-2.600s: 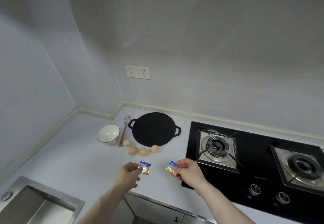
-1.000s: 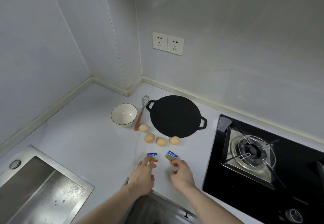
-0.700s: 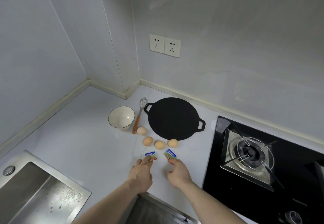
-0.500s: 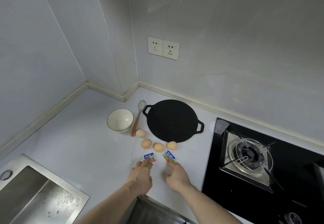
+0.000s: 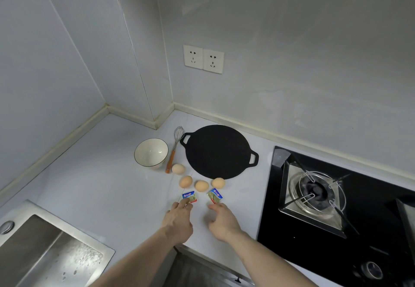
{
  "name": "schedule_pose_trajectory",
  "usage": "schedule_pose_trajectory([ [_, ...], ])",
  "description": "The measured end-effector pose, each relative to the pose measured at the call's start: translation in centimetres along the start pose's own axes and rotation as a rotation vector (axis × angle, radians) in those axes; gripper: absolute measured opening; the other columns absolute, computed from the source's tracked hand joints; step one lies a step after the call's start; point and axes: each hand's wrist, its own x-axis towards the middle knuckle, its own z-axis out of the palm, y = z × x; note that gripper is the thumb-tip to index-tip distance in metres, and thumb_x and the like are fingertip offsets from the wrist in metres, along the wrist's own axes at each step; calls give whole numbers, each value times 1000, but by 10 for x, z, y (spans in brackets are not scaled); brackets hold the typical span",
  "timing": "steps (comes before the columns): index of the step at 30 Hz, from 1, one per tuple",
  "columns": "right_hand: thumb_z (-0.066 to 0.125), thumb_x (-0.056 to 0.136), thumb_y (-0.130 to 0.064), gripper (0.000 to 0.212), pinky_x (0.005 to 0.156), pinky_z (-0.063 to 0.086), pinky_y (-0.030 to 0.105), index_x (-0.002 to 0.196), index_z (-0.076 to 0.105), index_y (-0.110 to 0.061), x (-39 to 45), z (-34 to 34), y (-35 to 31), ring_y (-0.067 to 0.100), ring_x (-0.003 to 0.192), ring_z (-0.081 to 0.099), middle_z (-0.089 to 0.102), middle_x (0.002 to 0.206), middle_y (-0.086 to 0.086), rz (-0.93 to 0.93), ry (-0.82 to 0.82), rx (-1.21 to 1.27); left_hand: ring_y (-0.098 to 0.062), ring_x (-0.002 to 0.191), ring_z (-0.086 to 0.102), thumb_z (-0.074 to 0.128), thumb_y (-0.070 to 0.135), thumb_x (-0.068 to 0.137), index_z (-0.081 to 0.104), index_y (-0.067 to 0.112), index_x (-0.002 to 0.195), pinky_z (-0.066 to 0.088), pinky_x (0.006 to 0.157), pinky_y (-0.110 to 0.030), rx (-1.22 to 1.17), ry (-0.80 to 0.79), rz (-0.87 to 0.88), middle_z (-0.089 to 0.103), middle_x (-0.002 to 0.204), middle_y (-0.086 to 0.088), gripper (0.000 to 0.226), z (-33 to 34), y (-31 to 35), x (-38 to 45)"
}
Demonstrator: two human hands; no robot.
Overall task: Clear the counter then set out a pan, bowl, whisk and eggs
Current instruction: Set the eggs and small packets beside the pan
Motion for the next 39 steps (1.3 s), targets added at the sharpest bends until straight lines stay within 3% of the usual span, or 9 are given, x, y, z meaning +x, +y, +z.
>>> schedule_pose_trajectory([
  [9, 56, 91, -16, 60, 115, 38, 28, 150, 45, -26, -49, -11, -3, 16, 136, 48, 38, 156, -7, -16, -15, 24, -20, 145, 27, 53, 24, 92, 40, 25, 150, 34, 116, -32, -80, 23, 79, 16, 165, 10, 60, -16, -7, -46],
  [13, 59, 92, -20, 58, 118, 35, 29, 149, 46, -29, -88, -23, -6, 14, 140, 44, 33, 160, -9, -65, 65, 75, -21, 146, 27, 55, 30, 92, 41, 28, 149, 33, 116, -32, -90, 49, 118, 16, 165, 11, 60, -36, -11, -81],
  [16, 61, 92, -21, 59, 120, 30, 25, 148, 47, -30, -122, -32, -2, 10, 143, 40, 32, 161, -10, -88, 141, 99, -21, 145, 30, 59, 33, 91, 44, 30, 147, 35, 116, -35, -123, 102, 166, 20, 164, 11, 58, -53, -6, -106],
  [19, 63, 93, -22, 59, 116, 19, 11, 149, 46, -31, -155, -40, 5, 6, 147, 32, 31, 161, -13, -92, 208, 127, -18, 142, 33, 60, 35, 91, 46, 30, 145, 37, 113, -32, -146, 175, 244, 24, 162, 15, 56, -64, 5, -124],
  [26, 66, 93, -30, 60, 110, 24, 9, 148, 45, -40, -218, -68, 21, -7, 137, 35, 30, 155, -28, -42, 357, 284, -13, 144, 29, 61, 40, 93, 45, 35, 145, 32, 115, -27, -160, 187, 440, 21, 161, 20, 55, -88, 52, -128],
  [30, 67, 93, -32, 59, 117, 22, 16, 148, 44, -42, -249, -84, 36, -5, 144, 30, 29, 157, -27, 2, 447, 332, -4, 141, 29, 62, 39, 93, 45, 39, 144, 35, 110, -25, -157, 171, 554, 20, 160, 25, 54, -98, 89, -123],
  [33, 66, 94, -34, 60, 121, 24, 22, 148, 42, -44, -276, -88, 52, -5, 145, 28, 28, 158, -28, 37, 495, 363, -3, 143, 27, 63, 40, 93, 46, 41, 143, 27, 110, -19, -119, 161, 658, 21, 159, 26, 53, -98, 124, -131],
  [39, 66, 93, -36, 58, 118, 26, 19, 146, 44, -44, -334, -103, 90, -4, 145, 30, 30, 158, -28, 73, 652, 384, -2, 142, 27, 62, 39, 94, 45, 41, 144, 25, 115, -20, -84, 124, 861, 23, 158, 27, 53, -94, 200, -163],
])
